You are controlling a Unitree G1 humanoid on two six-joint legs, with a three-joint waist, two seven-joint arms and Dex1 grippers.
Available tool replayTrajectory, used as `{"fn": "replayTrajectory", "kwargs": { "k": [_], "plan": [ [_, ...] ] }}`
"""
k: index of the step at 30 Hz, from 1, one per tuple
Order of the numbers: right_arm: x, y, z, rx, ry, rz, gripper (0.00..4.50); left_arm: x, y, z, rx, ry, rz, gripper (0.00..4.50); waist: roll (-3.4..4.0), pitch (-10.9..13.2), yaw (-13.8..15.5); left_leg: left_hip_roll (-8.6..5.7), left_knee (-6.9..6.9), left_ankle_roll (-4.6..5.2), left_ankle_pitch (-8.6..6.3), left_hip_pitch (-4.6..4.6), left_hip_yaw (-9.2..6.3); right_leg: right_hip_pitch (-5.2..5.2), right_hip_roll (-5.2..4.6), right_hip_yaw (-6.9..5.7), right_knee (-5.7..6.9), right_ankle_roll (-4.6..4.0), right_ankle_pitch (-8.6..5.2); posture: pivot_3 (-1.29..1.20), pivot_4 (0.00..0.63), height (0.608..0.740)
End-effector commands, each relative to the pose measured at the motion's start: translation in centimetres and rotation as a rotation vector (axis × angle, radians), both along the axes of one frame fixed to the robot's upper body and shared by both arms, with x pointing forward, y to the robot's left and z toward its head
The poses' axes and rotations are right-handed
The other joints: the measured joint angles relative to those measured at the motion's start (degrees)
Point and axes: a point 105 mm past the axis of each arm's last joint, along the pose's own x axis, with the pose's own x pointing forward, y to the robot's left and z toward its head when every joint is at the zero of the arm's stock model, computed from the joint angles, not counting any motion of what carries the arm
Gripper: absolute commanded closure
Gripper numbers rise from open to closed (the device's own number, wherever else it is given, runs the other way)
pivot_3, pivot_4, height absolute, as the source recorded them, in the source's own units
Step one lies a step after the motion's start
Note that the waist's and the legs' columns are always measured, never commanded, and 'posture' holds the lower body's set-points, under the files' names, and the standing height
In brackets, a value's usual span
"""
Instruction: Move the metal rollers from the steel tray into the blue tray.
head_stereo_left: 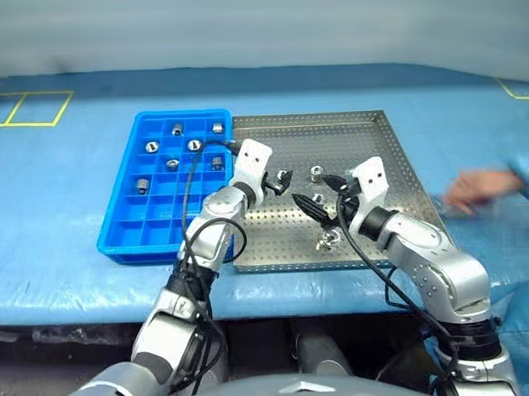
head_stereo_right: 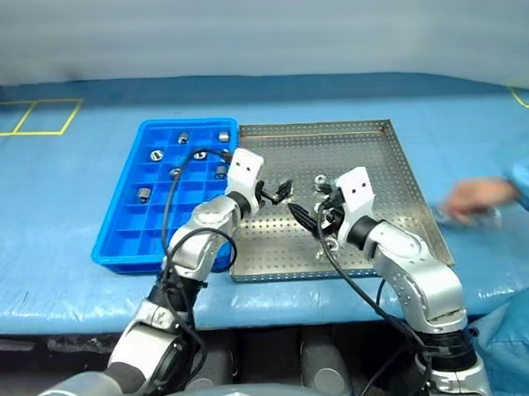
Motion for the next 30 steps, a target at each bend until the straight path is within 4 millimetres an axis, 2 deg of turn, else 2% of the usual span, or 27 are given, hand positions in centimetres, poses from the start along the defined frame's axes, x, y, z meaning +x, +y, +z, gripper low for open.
{"fn": "replayTrajectory", "kwargs": {
  "k": [1, 4, 10, 30],
  "plan": [
    [-0.5, 0.0, 1.2, 0.016, -0.051, -0.019, 0.00, 1.8, -0.2, -0.3, 0.083, -0.056, 0.047, 0.04, 0.00, 0.00, -0.89, 0.00, 0.00, 0.00, 0.00, -0.01, 0.00, 0.00, 0.00, 0.01, 0.00, 0.00, 0.00, -0.11, 0.150, 0.740],
    [-0.7, -0.2, 1.5, 0.020, -0.062, -0.035, 0.00, 2.5, -0.9, -0.8, 0.097, -0.051, 0.053, 0.04, 0.00, 0.00, -1.28, -0.01, 0.00, 0.00, 0.00, -0.08, 0.01, -0.02, -0.01, 0.03, -0.06, 0.04, 0.02, -0.12, 0.150, 0.740],
    [-1.0, -0.3, 1.7, 0.011, -0.069, -0.043, 0.00, 2.5, -2.1, -1.5, 0.083, -0.021, 0.007, 0.04, 0.00, 0.00, -1.65, -0.04, -0.06, 0.01, -0.01, -0.14, 0.02, -0.07, -0.03, 0.06, -0.15, 0.32, 0.17, -0.14, 0.150, 0.740],
    [-0.6, 0.1, 1.4, 0.006, -0.059, -0.028, 0.00, 2.4, -1.5, -2.3, 0.080, -0.009, 0.029, 0.04, 0.00, 0.00, -1.94, -0.04, -0.04, 0.01, -0.01, -0.11, 0.03, -0.06, -0.03, 0.09, -0.09, 0.32, 0.18, -0.11, 0.150, 0.740]
  ]
}}
